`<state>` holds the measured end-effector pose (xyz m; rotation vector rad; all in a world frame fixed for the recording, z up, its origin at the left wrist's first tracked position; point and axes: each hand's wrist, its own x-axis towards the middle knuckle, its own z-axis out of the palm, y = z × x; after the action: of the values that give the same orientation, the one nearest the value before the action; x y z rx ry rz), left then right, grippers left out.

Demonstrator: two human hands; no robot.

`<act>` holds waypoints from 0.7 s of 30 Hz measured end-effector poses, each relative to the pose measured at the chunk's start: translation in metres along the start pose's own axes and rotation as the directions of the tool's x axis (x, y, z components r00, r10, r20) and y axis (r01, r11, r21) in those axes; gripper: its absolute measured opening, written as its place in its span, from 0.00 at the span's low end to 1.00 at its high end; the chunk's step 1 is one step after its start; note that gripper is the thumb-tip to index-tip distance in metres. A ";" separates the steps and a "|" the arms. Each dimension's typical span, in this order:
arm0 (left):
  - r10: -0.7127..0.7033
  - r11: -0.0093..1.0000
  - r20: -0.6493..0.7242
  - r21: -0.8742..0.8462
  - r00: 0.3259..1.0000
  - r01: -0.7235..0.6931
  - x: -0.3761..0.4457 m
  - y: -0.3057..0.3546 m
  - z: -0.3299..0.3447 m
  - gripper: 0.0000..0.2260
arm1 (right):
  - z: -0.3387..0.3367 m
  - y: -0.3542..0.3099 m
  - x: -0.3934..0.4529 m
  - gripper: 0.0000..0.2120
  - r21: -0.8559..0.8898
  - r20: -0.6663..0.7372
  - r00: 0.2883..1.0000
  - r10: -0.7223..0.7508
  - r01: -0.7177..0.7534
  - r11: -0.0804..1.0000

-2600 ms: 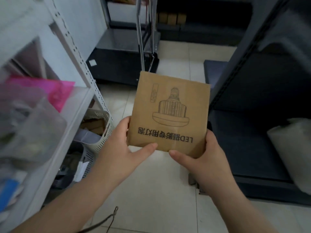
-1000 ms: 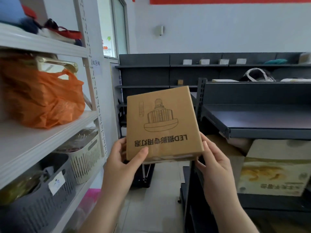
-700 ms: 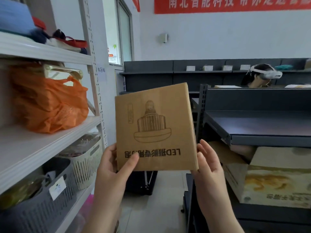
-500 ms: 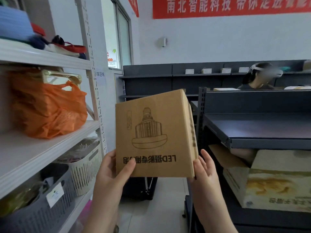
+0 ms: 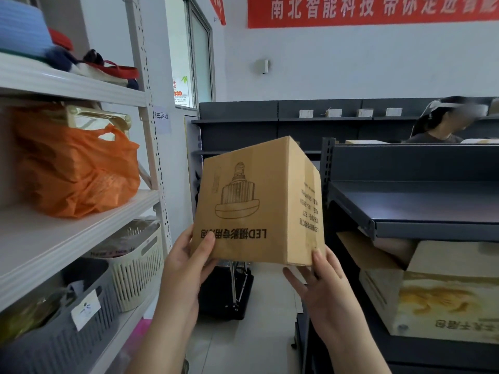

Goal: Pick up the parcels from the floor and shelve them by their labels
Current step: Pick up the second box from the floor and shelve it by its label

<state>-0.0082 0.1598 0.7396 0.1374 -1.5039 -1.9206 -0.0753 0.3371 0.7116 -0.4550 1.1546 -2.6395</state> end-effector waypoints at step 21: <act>0.069 0.908 0.194 0.394 0.979 -0.142 0.006 -0.006 0.027 0.19 | -0.008 -0.002 0.012 0.42 -0.100 -0.067 0.979 -0.192 0.185 0.978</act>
<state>-0.0286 0.1789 0.7453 0.0678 -1.9772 -1.5442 -0.0892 0.3393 0.7102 -0.5082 1.3237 -2.7950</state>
